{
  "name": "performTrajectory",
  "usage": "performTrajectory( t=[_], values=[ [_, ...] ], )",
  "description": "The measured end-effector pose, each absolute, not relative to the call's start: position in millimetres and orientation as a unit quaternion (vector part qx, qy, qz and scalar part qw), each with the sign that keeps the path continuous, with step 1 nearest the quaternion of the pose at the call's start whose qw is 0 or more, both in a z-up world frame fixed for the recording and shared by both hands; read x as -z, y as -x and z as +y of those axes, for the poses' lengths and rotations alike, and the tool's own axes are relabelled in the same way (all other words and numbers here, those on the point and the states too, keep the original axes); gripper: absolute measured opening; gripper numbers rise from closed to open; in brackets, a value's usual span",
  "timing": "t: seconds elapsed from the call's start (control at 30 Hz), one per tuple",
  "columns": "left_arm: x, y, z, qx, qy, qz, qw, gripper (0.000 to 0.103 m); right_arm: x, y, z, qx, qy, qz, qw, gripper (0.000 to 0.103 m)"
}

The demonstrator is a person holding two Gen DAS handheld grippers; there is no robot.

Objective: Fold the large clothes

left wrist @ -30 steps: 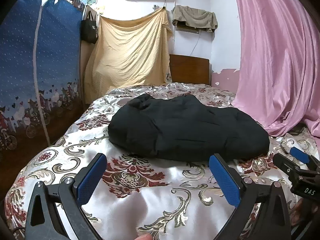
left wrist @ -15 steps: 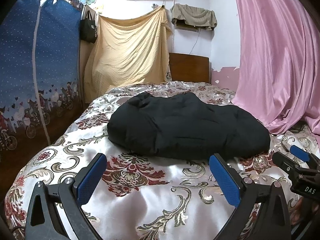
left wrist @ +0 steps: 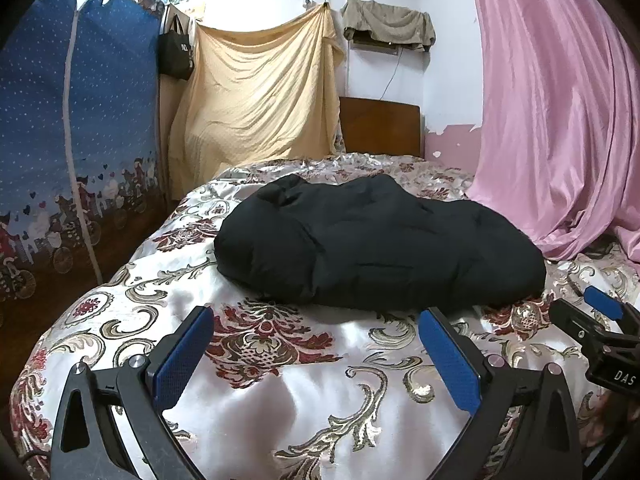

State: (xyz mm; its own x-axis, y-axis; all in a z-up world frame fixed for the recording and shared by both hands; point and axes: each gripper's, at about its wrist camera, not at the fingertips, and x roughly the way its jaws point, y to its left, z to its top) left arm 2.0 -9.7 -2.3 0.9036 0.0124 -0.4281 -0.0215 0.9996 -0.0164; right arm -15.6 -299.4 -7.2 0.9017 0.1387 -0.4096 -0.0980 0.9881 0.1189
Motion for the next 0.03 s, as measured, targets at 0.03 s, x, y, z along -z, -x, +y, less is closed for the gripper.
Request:
performTrajectory(
  t=[0.03],
  values=[
    [2.9,-3.0,-9.1,-0.010,0.010,0.223,0.975,0.103,6.8,12.2,-300.4,-0.061,-0.048,0.214,0.974,0.101]
  ],
)
